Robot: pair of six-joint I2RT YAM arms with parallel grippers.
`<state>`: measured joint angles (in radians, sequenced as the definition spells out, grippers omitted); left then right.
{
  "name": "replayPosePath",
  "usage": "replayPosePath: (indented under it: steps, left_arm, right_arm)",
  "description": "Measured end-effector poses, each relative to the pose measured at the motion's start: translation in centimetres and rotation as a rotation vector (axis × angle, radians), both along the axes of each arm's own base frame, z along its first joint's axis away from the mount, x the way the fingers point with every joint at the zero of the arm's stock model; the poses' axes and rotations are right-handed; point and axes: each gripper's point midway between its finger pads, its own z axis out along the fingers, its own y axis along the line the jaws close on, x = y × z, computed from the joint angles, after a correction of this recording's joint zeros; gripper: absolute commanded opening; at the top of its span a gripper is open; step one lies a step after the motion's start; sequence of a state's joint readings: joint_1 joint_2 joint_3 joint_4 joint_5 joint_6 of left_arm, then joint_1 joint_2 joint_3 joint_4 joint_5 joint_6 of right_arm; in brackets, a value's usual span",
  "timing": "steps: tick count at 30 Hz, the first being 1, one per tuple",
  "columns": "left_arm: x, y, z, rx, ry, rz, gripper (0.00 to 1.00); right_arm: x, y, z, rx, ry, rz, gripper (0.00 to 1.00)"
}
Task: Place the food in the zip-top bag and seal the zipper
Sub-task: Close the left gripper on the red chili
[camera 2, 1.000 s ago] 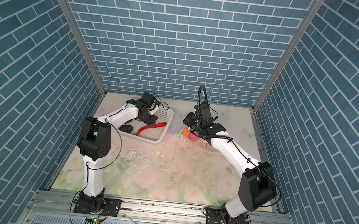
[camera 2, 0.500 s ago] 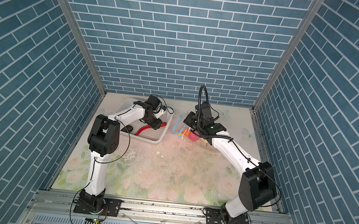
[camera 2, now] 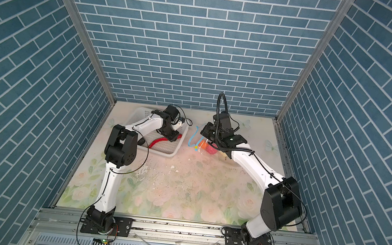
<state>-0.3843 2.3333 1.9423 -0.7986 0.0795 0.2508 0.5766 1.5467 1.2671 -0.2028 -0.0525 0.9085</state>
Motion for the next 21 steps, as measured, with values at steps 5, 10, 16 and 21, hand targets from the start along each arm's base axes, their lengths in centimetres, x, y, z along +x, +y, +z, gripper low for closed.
replayPosePath:
  steps: [5,10,16,21]
  left_arm:
    - [0.1,0.1,0.0,0.011,-0.001,0.002,0.28]
    - [0.2,0.5,0.0,0.021,-0.015,0.021,0.20]
    - [-0.2,1.3,0.3,0.047,-0.030,0.042,0.13]
    - [0.3,2.0,1.6,0.077,-0.070,0.075,0.10]
  right_arm:
    - [0.0,0.0,0.1,0.001,-0.001,0.000,0.00]
    - [0.0,0.0,0.1,0.001,-0.002,0.000,0.00]
    - [0.0,0.0,0.1,0.001,-0.001,-0.001,0.00]
    - [0.0,-0.1,0.1,0.001,-0.002,-0.001,0.00]
